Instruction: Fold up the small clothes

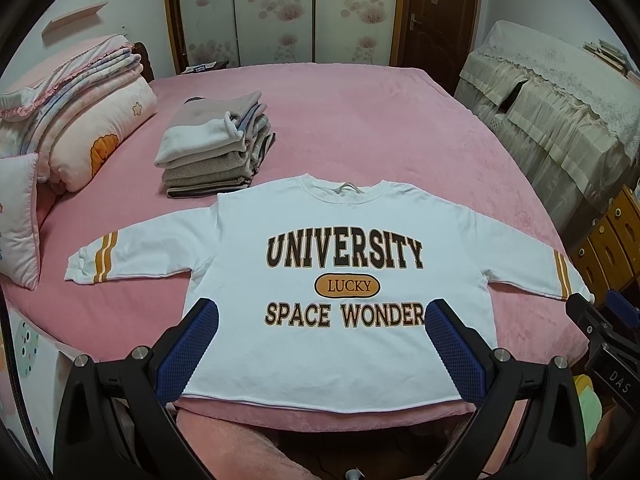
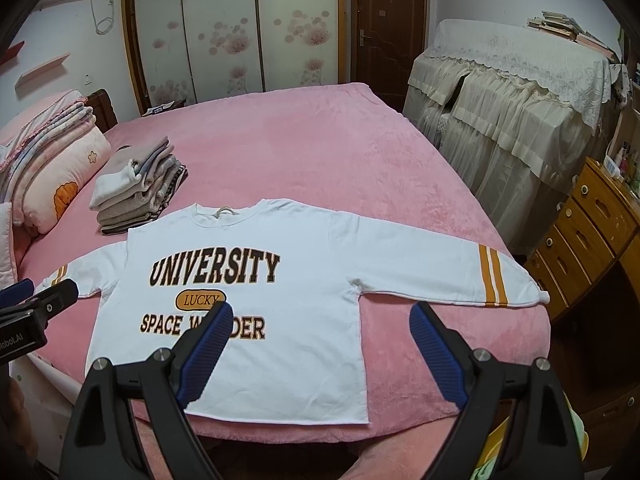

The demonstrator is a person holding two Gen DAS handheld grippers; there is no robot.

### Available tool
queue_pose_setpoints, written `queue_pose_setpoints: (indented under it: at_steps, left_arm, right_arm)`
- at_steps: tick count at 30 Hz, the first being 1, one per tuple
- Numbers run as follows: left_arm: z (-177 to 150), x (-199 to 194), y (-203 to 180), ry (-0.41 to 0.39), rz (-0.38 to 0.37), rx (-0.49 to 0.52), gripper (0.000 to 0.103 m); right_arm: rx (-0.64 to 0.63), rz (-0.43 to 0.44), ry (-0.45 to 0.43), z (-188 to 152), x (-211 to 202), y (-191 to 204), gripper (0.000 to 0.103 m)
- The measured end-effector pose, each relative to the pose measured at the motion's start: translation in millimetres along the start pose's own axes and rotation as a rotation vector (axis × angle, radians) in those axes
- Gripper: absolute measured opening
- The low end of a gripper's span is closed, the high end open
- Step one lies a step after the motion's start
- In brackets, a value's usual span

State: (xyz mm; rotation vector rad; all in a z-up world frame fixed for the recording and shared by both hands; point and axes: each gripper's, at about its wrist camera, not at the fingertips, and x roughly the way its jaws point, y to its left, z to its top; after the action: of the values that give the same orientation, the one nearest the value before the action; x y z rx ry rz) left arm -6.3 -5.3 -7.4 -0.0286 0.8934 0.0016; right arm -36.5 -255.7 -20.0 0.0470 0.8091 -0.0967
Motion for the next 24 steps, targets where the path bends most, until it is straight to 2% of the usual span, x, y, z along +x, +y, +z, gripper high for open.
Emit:
queue_pose_setpoints:
  at_steps: [24]
  left_arm:
    - [-5, 4, -14, 0.023, 0.014, 0.022, 0.102]
  right_arm:
    - [-0.002, 0.006, -0.001, -3, -2, -8, 0.091]
